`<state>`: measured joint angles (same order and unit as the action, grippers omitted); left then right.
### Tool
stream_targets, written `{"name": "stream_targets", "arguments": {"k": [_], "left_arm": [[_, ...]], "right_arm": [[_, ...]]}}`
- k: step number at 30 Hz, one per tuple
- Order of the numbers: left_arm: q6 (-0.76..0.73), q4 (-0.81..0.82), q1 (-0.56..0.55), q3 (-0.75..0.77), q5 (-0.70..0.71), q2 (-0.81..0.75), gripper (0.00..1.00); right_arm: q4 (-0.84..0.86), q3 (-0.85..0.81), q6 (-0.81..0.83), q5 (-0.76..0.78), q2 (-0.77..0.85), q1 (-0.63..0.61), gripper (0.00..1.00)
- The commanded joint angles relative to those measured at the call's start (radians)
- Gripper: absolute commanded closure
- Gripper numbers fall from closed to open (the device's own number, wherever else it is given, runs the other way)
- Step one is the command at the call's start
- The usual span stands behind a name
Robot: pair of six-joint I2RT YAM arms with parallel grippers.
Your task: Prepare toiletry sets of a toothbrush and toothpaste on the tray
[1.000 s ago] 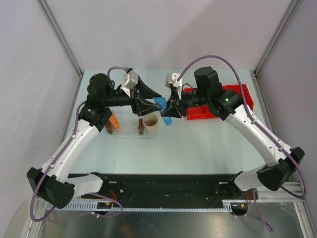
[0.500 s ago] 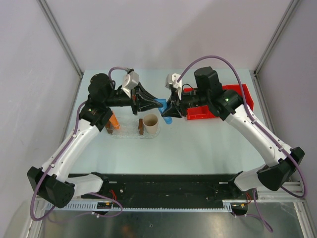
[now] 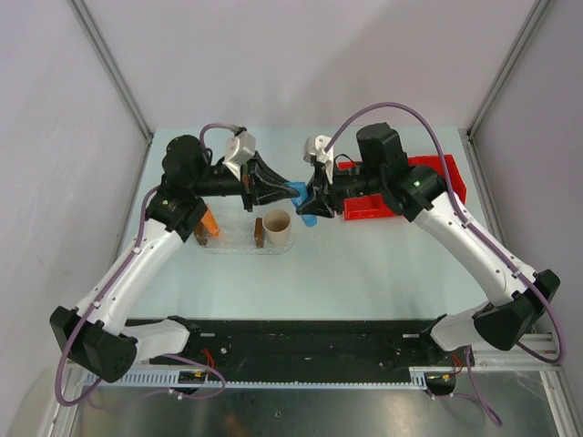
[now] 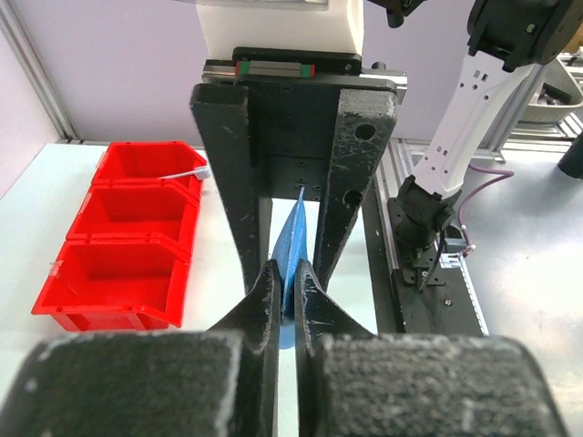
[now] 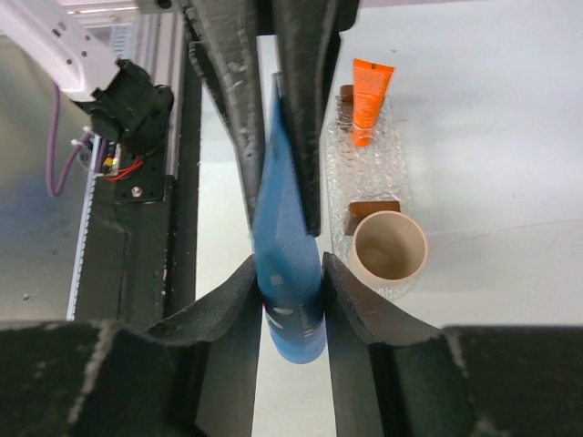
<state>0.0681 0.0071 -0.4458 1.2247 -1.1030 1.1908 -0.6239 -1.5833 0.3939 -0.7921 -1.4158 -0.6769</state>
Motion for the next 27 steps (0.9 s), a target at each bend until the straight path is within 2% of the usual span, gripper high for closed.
{"name": "stream_targets", "arguments": {"k": [1,3,7,10,14,16,20,23,27], "left_arm": [[-0.067,0.014,-0.001,-0.001,0.020,-0.034,1.00],[-0.065,0.010,0.009,0.002,0.022,-0.039,1.00],[-0.065,0.002,0.030,-0.002,0.014,-0.046,1.00],[-0.067,0.001,0.045,-0.007,0.012,-0.062,1.00],[-0.108,-0.051,0.087,-0.017,0.028,-0.085,1.00],[-0.138,-0.108,0.120,-0.017,0.057,-0.106,1.00],[-0.269,-0.237,0.166,-0.040,0.231,-0.155,1.00],[-0.309,-0.269,0.197,-0.071,0.301,-0.197,1.00],[-0.307,-0.272,0.219,-0.103,0.467,-0.229,1.00]], "right_arm": [[0.033,-0.012,-0.033,0.070,0.023,-0.004,0.61],[0.030,-0.014,-0.032,0.099,0.026,-0.004,0.52],[0.020,-0.012,-0.030,0.146,0.034,-0.004,0.44],[0.012,-0.015,-0.029,0.175,0.034,0.000,0.24],[-0.010,-0.017,-0.029,0.218,0.031,0.022,0.12],[-0.008,-0.009,-0.036,0.229,0.034,0.051,0.10],[0.016,0.032,-0.053,0.255,0.072,0.097,0.09],[0.032,0.052,-0.055,0.266,0.097,0.125,0.09],[0.038,0.084,-0.064,0.257,0.113,0.151,0.09]]}}
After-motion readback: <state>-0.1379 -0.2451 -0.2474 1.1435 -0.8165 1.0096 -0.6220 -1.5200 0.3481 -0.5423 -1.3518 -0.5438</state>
